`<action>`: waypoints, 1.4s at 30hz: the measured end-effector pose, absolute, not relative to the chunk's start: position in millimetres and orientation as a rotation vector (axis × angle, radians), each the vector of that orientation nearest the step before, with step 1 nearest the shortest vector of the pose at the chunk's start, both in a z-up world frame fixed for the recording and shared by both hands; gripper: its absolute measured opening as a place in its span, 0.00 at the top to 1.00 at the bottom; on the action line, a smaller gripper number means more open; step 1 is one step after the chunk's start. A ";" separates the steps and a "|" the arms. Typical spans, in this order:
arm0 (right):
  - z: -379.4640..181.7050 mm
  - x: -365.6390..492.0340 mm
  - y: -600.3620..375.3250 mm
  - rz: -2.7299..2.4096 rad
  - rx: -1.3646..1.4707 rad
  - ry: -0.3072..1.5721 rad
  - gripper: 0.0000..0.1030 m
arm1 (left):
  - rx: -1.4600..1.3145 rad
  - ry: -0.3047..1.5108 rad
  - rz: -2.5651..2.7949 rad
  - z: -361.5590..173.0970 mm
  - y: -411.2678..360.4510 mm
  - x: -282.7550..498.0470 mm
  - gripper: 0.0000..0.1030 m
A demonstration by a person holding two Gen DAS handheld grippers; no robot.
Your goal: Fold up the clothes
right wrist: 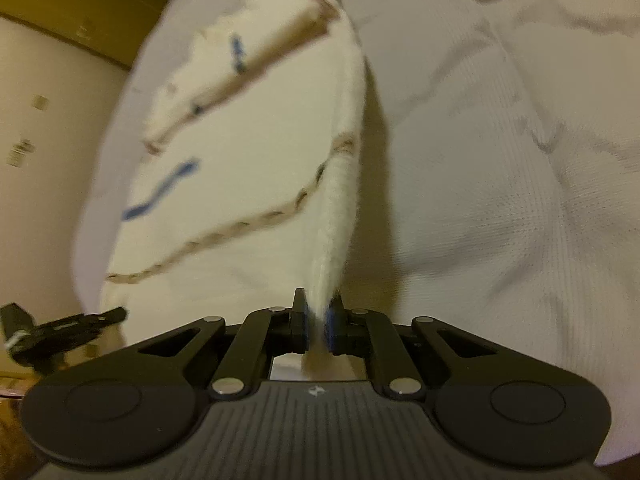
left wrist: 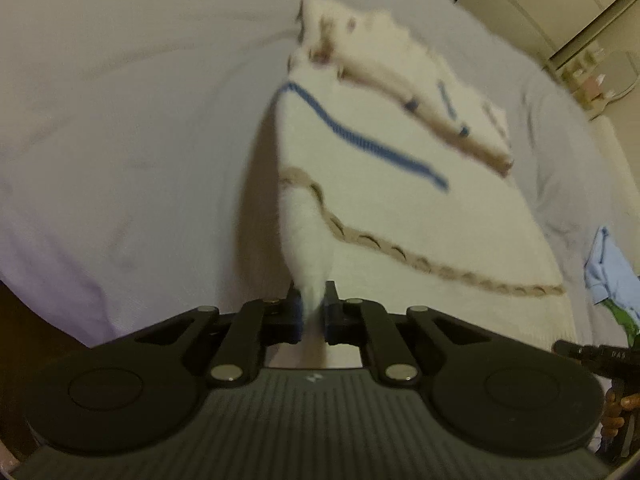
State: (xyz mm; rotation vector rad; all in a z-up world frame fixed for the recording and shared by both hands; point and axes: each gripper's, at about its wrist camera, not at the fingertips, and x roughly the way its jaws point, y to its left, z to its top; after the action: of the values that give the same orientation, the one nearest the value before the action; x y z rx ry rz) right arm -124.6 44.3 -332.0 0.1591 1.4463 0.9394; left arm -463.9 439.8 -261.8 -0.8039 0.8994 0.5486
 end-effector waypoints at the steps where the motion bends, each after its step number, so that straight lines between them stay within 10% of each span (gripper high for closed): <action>1: -326.1 -126.4 39.4 0.953 0.180 1.442 0.92 | -0.796 0.879 0.553 -252.2 440.3 -468.8 0.95; 19: -300.1 -202.8 -46.3 1.008 0.332 1.597 0.93 | -0.901 0.855 0.685 -225.6 386.6 -556.7 0.95; 36: -221.3 -29.0 67.6 0.834 0.580 1.289 0.92 | -0.897 0.846 0.475 -180.9 608.5 -314.7 0.92; 42: -280.5 23.3 101.4 0.680 0.682 1.254 0.50 | -0.872 0.931 0.510 -249.2 654.7 -267.9 0.82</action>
State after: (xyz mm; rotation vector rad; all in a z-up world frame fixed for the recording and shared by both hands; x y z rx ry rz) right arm 23.3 101.4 -280.5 0.6818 1.2536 0.6801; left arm -267.9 654.7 -249.2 -0.8723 0.9306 0.5099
